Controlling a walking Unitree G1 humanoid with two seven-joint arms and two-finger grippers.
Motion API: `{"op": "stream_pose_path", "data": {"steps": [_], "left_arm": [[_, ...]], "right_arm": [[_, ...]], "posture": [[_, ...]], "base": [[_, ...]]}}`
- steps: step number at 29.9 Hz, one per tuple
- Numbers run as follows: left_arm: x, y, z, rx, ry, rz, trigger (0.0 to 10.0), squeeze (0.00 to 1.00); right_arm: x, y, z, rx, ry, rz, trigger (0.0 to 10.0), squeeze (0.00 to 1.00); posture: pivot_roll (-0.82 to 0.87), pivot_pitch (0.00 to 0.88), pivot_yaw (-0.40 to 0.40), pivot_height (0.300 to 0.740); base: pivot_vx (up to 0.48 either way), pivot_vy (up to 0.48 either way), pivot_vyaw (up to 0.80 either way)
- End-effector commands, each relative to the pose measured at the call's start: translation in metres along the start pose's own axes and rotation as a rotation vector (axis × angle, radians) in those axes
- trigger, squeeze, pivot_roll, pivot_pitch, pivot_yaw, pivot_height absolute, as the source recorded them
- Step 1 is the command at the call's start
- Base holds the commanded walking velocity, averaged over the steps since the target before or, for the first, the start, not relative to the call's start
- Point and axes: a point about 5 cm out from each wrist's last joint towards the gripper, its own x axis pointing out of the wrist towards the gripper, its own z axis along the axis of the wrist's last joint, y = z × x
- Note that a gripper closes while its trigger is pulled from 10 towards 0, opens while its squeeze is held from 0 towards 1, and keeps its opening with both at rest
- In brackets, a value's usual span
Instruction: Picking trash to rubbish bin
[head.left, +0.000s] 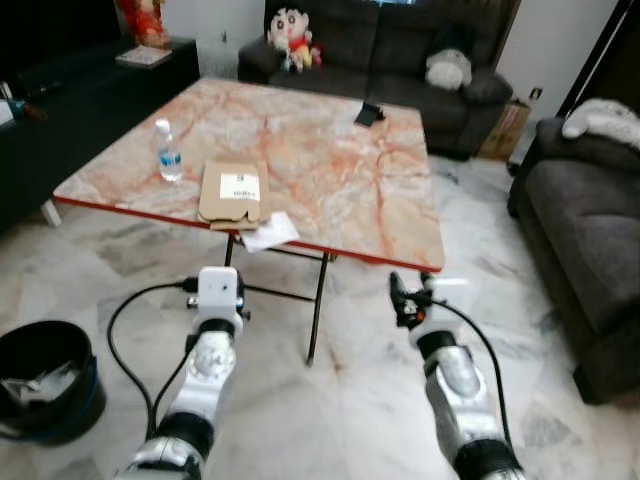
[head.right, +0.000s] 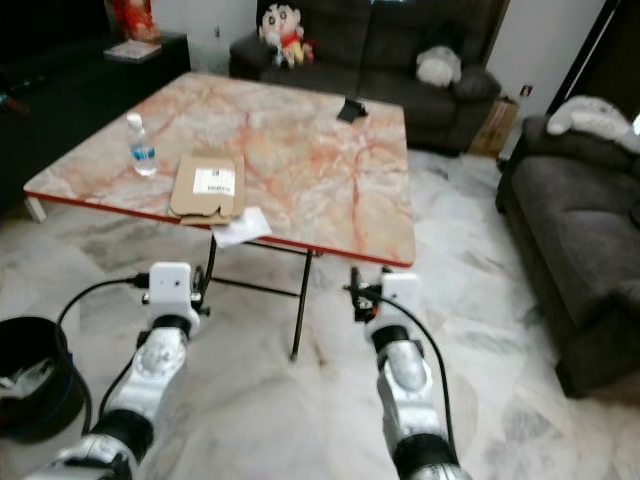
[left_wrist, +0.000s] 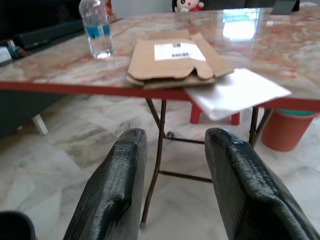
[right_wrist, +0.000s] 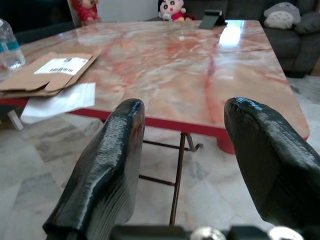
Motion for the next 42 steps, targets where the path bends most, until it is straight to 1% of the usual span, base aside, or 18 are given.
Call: {"op": "stream_pose_path", "data": {"steps": [1, 14, 18, 24, 28, 31, 34, 42], "left_arm": [[0.0006, -0.0117, 0.0039, -0.017, -0.004, -0.024, 10.0, 0.0], [0.001, -0.0111, 0.0048, -0.016, -0.01, -0.023, 10.0, 0.0], [0.0008, -0.0114, 0.005, -0.017, -0.011, -0.023, 10.0, 0.0], [0.001, -0.0111, 0.0053, -0.016, -0.013, -0.024, 10.0, 0.0], [0.001, -0.0113, 0.0057, -0.013, -0.016, -0.026, 10.0, 0.0], [0.0009, -0.0117, 0.0059, -0.014, -0.018, -0.027, 10.0, 0.0], [0.0009, -0.012, 0.0063, -0.015, -0.02, -0.029, 10.0, 0.0], [0.0011, -0.0131, 0.0072, -0.016, -0.023, -0.03, 10.0, 0.0]], "right_arm": [[-0.001, -0.0121, 0.0026, -0.013, -0.003, -0.032, 10.0, 0.0], [-0.0012, -0.0099, 0.0032, -0.023, -0.01, -0.015, 10.0, 0.0], [-0.0015, -0.0092, 0.0032, -0.015, -0.013, -0.015, 10.0, 0.0], [-0.0014, -0.0106, 0.0031, -0.006, -0.012, -0.023, 10.0, 0.0], [-0.0014, -0.0093, 0.0035, -0.021, -0.013, -0.013, 10.0, 0.0], [-0.0016, -0.0085, 0.0034, -0.023, -0.014, -0.009, 10.0, 0.0], [-0.0016, -0.0086, 0.0037, -0.003, -0.019, -0.015, 10.0, 0.0], [-0.0014, -0.0101, 0.0045, -0.004, -0.021, -0.016, 10.0, 0.0]], "posture": [[0.1, 0.0, -0.1, 0.74], [0.1, 0.0, -0.099, 0.74], [0.1, 0.0, -0.099, 0.74], [0.1, 0.0, -0.099, 0.74], [0.1, 0.0, -0.099, 0.74], [0.1, 0.0, -0.099, 0.74], [0.1, 0.0, -0.099, 0.74], [0.1, 0.0, -0.101, 0.74]], "base": [[0.326, 0.0, 0.0], [0.329, 0.0, 0.0], [0.331, 0.0, 0.72], [0.33, 0.0, 0.0], [0.331, 0.0, 0.0], [0.328, 0.0, 0.55], [0.33, 0.0, 0.2], [0.331, 0.0, 0.0]]}}
